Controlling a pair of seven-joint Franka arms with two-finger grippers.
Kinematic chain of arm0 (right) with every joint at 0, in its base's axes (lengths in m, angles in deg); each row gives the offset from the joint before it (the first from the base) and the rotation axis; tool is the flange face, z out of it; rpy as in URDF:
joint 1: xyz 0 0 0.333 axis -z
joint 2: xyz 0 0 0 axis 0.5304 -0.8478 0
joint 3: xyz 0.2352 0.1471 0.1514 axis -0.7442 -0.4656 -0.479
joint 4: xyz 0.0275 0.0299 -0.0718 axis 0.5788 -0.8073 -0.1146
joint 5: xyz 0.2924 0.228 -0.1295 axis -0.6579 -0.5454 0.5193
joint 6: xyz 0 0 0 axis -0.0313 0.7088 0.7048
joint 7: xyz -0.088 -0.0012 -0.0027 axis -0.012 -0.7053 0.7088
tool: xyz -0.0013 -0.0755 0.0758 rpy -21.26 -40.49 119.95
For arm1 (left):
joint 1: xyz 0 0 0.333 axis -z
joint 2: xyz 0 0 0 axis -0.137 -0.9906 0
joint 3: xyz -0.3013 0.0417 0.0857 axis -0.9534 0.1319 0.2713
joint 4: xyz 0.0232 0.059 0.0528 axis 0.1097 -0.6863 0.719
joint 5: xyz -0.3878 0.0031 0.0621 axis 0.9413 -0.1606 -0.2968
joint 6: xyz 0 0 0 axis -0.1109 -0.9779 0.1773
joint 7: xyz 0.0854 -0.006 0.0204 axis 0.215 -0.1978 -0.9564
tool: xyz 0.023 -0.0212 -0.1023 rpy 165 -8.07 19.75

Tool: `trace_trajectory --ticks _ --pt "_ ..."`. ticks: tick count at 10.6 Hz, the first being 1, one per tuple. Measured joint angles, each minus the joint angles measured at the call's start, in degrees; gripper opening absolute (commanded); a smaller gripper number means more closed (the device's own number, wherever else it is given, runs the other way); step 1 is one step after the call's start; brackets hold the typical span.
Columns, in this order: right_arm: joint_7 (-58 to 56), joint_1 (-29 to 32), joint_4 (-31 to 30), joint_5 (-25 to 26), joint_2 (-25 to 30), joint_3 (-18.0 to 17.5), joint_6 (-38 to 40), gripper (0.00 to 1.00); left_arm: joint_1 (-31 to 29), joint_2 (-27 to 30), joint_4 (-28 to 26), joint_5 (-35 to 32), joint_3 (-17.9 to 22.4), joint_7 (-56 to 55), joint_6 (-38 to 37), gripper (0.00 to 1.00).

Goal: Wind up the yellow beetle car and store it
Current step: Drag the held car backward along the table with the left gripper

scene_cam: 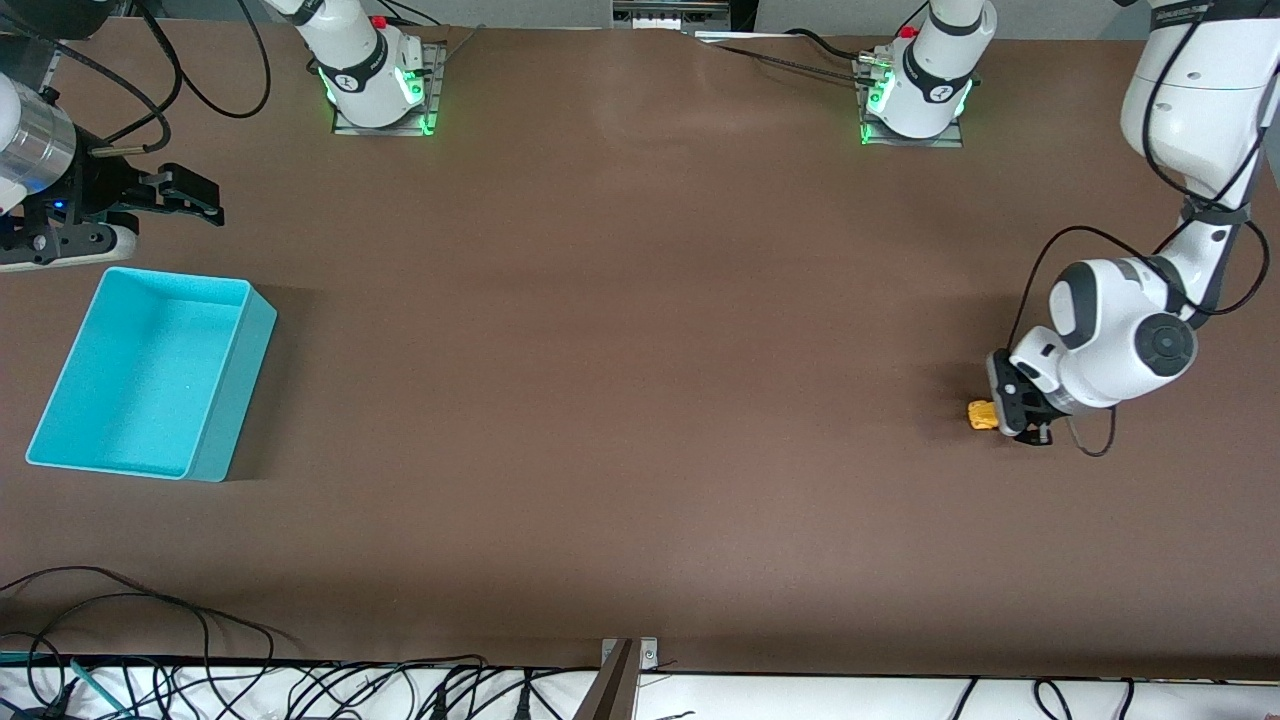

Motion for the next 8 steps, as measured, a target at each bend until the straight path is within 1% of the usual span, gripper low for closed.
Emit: trace_trajectory --ticks 3,8 --pt "0.0 0.0 0.0 0.0 0.0 0.0 0.0 1.00 -3.4 -0.4 0.8 0.0 -0.1 4.7 0.0 0.07" --pt "0.0 0.0 0.0 0.0 0.0 0.0 0.0 1.00 -4.8 -0.6 1.1 0.0 -0.1 9.4 0.0 0.07"
